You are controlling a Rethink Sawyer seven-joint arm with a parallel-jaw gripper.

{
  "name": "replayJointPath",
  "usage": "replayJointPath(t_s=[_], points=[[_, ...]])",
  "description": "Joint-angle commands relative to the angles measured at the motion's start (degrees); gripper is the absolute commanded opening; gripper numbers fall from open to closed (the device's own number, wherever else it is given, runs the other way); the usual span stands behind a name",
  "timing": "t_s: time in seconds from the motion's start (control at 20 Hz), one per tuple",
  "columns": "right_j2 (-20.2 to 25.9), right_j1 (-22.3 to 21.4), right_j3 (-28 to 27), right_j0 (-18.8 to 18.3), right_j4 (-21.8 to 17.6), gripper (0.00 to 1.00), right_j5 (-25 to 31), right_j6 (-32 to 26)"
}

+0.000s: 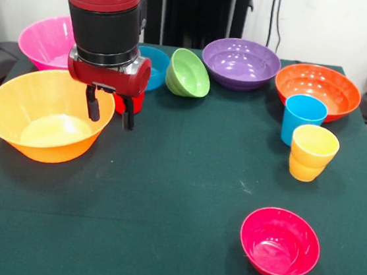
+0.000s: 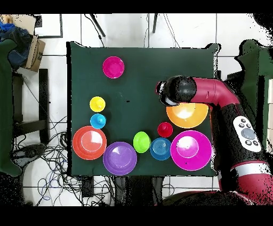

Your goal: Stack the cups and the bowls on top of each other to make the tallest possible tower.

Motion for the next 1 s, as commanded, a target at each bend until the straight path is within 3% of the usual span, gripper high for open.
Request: replayJointPath(t_s=[0.05,1.0], points=[[2.8,4.7,1.4,0.4,-6.5,1.0,-3.2,-14.3],[4.2,7.2,0.6,-1.2,-5.8,1.0,-2.8,-15.8]])
